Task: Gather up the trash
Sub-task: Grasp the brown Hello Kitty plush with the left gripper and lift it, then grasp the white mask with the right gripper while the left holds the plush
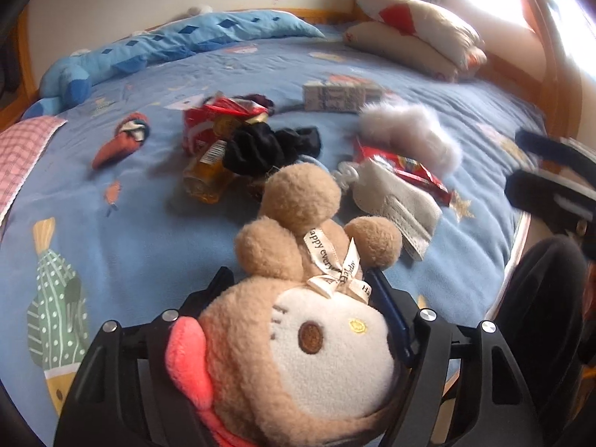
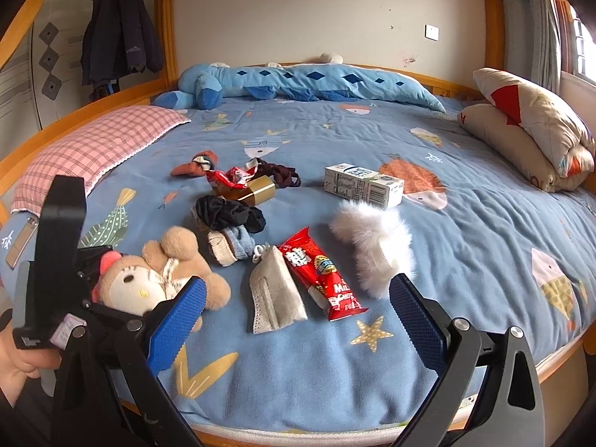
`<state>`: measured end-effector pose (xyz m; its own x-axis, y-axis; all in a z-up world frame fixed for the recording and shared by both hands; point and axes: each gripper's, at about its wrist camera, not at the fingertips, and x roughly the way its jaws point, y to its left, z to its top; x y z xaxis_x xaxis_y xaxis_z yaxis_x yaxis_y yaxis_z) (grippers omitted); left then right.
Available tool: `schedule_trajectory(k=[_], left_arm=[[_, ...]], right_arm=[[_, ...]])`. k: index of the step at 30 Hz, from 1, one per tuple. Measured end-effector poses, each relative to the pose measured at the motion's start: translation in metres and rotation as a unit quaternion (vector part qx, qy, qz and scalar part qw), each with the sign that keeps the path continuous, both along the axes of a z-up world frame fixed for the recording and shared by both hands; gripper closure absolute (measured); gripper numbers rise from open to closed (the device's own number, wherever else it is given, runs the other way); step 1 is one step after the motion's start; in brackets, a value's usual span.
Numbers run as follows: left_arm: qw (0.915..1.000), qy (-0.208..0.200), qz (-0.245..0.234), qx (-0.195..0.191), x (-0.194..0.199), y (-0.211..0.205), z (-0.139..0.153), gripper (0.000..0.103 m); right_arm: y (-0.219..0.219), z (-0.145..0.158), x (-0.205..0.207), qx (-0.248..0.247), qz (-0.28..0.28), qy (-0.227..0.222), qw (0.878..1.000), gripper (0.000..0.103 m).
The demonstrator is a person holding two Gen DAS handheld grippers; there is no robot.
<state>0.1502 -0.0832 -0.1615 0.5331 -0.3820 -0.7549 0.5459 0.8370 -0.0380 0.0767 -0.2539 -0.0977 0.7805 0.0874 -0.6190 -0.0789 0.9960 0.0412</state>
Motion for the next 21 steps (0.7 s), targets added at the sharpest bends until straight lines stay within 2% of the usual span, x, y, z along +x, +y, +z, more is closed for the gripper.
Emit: schedule_trajectory(k=[5,10,18,21], left_arm=[[0.9976,-0.011,0.037,-0.058,-0.005,0.027,0.024,0.030],[0.9922,-0.024,0.077,-0.095,-0.009,0.053,0.044,0.030],[0.9917,-0.016,0.076,-0.102,-0.010,0.054,0.039,0.030],[0.9920,-0.015,0.071,-0.103,-0.011,0.052,0.038,0.030]], right_arm=[[0.002,0.001,-0.002,0.021,0.026,-0.001,0.999,0.008],[0.000,-0.012,0.011,0.053,0.043,0.031,0.997,0.022],[0.012,-0.040,0.042,0.050,0.070,0.088,0.992,0.044],[0.013,-0.050,0.051,0.035,0.060,0.100,0.993,0.044]])
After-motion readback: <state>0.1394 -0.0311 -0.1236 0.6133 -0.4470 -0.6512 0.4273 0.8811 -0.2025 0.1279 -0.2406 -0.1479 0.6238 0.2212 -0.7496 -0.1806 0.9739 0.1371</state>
